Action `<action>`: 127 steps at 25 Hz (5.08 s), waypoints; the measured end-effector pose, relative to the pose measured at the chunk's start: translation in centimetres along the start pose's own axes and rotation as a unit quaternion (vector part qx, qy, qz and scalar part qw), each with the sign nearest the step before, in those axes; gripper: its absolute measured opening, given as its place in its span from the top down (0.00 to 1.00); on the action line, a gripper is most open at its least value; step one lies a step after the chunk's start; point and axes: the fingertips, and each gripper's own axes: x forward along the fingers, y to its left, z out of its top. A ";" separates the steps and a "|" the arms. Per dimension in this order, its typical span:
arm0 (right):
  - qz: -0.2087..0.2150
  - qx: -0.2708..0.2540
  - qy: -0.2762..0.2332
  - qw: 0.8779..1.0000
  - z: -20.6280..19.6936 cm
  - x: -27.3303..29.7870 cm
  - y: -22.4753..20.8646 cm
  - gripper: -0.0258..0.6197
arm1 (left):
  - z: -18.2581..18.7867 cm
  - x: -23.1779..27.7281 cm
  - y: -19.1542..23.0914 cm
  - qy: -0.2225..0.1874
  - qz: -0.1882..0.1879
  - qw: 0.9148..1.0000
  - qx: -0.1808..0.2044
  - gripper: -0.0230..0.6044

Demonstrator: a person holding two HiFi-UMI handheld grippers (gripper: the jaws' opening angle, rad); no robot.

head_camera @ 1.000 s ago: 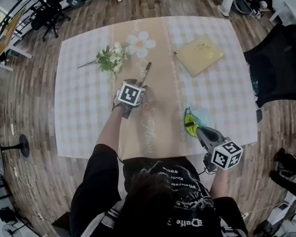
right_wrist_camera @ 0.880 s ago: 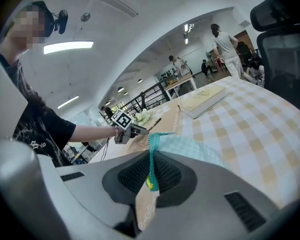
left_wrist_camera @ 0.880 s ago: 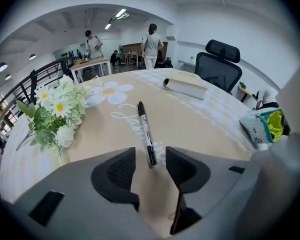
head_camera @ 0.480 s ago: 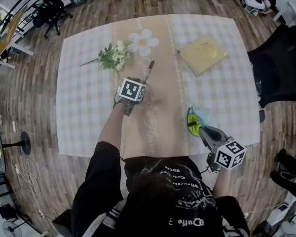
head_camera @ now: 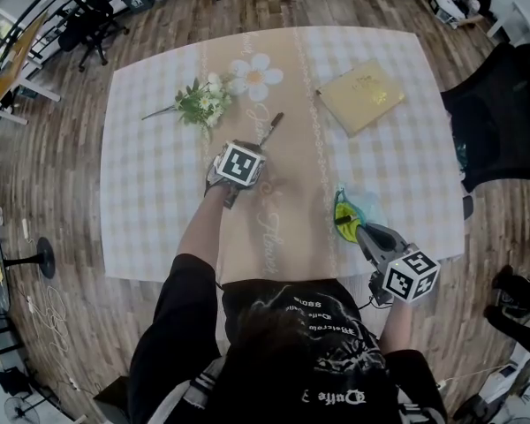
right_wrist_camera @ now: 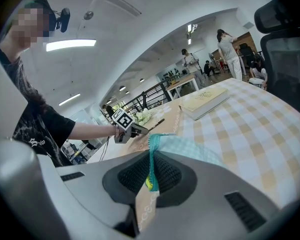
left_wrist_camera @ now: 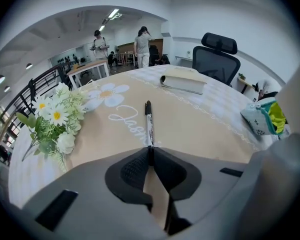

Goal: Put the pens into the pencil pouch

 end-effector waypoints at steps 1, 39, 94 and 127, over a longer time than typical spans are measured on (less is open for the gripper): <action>-0.002 0.000 -0.003 1.000 0.0 0.0 -0.1 0.91 | 0.0 -0.1 0.1 -0.002 0.010 1.000 0.009 0.88; -0.065 -0.019 -0.051 0.996 0.9 -0.1 -0.5 0.91 | -4.0 -13.5 -18.2 0.021 -0.154 0.936 0.317 0.88; 0.008 -0.066 -0.044 0.997 -0.9 1.1 5.5 0.91 | -2.4 -9.9 -30.2 0.024 -0.235 0.911 0.338 0.88; -0.013 -0.067 -0.059 0.996 -0.5 0.5 4.2 0.91 | -0.9 -13.7 -28.4 -0.098 -0.278 0.936 0.192 0.49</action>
